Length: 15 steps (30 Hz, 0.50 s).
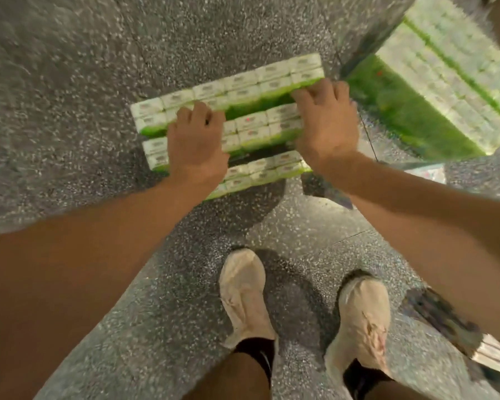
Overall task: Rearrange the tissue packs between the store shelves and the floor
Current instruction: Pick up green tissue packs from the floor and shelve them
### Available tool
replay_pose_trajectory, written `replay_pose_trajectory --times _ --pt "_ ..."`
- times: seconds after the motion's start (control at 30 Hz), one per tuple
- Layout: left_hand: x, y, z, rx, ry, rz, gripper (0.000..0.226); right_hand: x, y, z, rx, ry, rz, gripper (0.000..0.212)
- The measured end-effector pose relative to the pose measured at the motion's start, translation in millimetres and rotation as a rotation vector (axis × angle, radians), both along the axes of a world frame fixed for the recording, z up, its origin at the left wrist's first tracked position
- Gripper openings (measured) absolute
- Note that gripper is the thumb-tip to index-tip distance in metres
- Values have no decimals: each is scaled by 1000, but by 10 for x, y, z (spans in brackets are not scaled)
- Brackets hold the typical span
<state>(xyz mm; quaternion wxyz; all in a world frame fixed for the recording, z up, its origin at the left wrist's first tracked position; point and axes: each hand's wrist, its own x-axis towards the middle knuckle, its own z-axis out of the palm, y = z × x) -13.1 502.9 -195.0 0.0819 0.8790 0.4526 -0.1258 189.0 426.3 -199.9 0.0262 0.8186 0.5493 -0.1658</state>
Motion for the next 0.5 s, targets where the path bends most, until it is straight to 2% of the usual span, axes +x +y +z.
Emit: replay_pose_trajectory --times 0.1,0.23,0.37,0.5 --pt "-8 -48 94 -65 8 18 52 -43 16 111 -71 -49 3 44" --pt "-86 -89 582 -86 -66 78 50 -112 -60 610 -70 -32 61 48" --pt "-189 -49 1694 -133 -162 130 53 -134 -28 1691 -19 58 102 56" --pt "-345 7 3149 -201 -202 216 53 -226 118 3123 3 108 280 65"
